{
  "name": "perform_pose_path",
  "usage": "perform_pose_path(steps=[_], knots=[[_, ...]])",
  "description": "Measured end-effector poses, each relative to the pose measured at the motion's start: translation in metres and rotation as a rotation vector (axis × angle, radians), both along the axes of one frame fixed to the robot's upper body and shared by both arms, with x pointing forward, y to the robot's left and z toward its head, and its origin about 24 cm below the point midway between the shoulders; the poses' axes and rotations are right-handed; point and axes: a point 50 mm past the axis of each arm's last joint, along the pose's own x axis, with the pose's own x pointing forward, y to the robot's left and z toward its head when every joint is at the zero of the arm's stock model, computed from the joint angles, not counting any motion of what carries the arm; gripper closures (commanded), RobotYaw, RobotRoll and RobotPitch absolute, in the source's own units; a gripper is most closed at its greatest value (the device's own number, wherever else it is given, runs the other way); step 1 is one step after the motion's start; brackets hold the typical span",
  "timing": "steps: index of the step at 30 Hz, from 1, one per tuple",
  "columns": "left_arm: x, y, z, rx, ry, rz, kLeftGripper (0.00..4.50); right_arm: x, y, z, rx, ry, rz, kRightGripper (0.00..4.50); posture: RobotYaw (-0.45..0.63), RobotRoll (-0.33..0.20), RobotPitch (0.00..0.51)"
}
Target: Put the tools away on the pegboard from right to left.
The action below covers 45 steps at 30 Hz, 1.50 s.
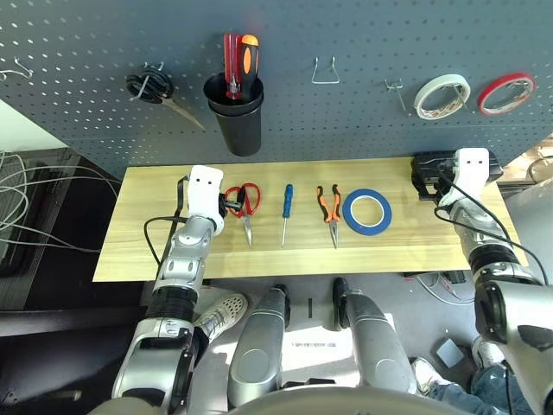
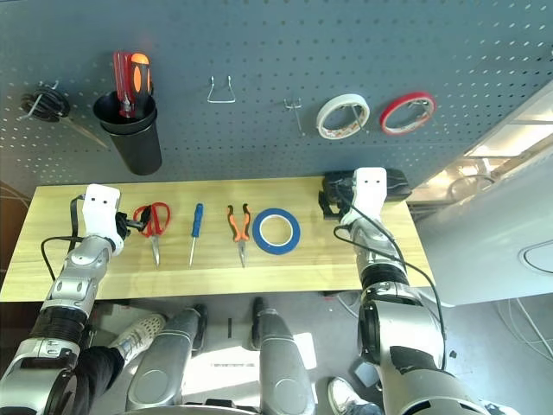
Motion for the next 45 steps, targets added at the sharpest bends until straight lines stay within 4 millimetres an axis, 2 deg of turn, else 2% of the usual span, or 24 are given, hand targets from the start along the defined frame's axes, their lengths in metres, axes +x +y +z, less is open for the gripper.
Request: perform_pose_path(steps=[8,14,18,23,28,35,40,42,45], knots=[[0.007,0.006,0.007,0.015,-0.023,0.004,0.02,0.004,0.002,0.006,0.023,-0.006,0.027,0.0,0.08,0.0,0.305],[0.005,0.005,0.029,0.051,-0.113,-0.112,0.02,0.012,0.018,0.016,0.083,0.023,0.115,0.0,0.07,0.0,0.313],[0.002,-0.013,0.036,0.095,-0.124,-0.286,0.02,0.009,0.034,0.006,0.12,0.148,0.205,0.0,0.12,0.0,0.322],[-0.003,-0.041,0.034,0.134,-0.074,-0.537,0.02,-0.001,0.071,-0.014,0.147,0.374,0.339,0.0,0.17,0.0,0.322],[-0.009,-0.062,0.035,0.217,-0.043,-0.754,0.02,-0.004,0.07,-0.021,0.08,0.49,0.27,0.0,0.17,0.0,0.318],[0.0,-0.086,0.044,0.237,-0.076,-0.829,0.02,-0.004,0.071,-0.024,-0.014,0.586,0.204,0.0,0.17,0.0,0.302],[-0.003,-0.097,0.036,0.247,-0.045,-0.913,0.02,-0.004,0.071,-0.025,-0.079,0.636,0.182,0.0,0.17,0.0,0.29],[-0.005,-0.101,0.035,0.257,-0.038,-0.96,0.0,-0.005,0.07,-0.025,-0.096,0.662,0.168,0.39,0.16,0.0,0.282],[-0.009,-0.105,0.032,0.267,-0.029,-1.018,0.0,-0.007,0.067,-0.027,-0.114,0.689,0.144,1.33,0.16,0.0,0.279]])
